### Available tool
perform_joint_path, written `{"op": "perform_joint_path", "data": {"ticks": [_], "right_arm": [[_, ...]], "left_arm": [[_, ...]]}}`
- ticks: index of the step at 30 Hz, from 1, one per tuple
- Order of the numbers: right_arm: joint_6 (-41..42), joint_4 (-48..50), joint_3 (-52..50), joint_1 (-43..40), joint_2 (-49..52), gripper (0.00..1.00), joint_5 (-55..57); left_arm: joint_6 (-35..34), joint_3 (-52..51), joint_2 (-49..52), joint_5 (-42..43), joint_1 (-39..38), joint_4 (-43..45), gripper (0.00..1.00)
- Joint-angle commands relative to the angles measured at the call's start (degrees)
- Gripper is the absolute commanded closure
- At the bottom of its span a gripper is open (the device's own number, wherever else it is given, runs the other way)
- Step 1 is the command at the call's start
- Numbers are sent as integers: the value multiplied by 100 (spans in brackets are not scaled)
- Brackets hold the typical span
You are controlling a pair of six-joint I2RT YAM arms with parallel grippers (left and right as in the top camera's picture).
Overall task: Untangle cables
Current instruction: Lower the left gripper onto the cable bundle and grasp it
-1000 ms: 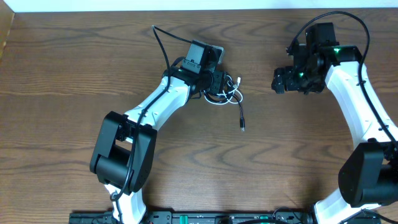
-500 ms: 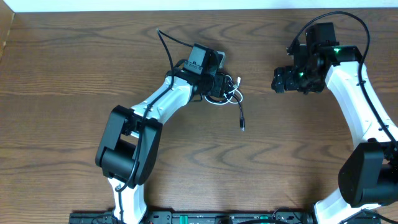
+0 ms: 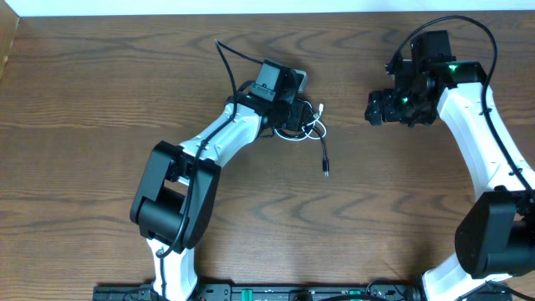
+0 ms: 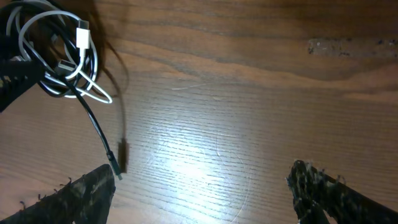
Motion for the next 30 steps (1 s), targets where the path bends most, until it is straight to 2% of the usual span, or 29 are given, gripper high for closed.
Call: {"op": "perform_joint_path", "data": {"ticks": [1, 5, 13, 17, 20, 21, 22, 30], "right_arm": [[52, -39, -39, 61, 9, 13, -66], [52, -72, -39, 61, 9, 12, -66], [52, -155, -39, 61, 9, 12, -66], [52, -160, -39, 61, 9, 12, -63], [52, -155, -39, 61, 9, 12, -63], [52, -153, -39, 61, 9, 12, -63], [52, -155, -39, 61, 9, 12, -63], [50, -149, -39, 61, 9, 11, -61]], "left_arm": [[57, -28, 68, 90, -26, 28, 58], [57, -28, 68, 87, -26, 63, 63], [59, -28, 243, 70, -26, 63, 64], [37, -28, 391, 72, -26, 66, 68], [39, -28, 393, 72, -26, 85, 79], [37, -26, 387, 72, -24, 105, 90], [37, -22, 387, 70, -20, 107, 92], [42, 31, 120, 70, -20, 81, 92]]}}
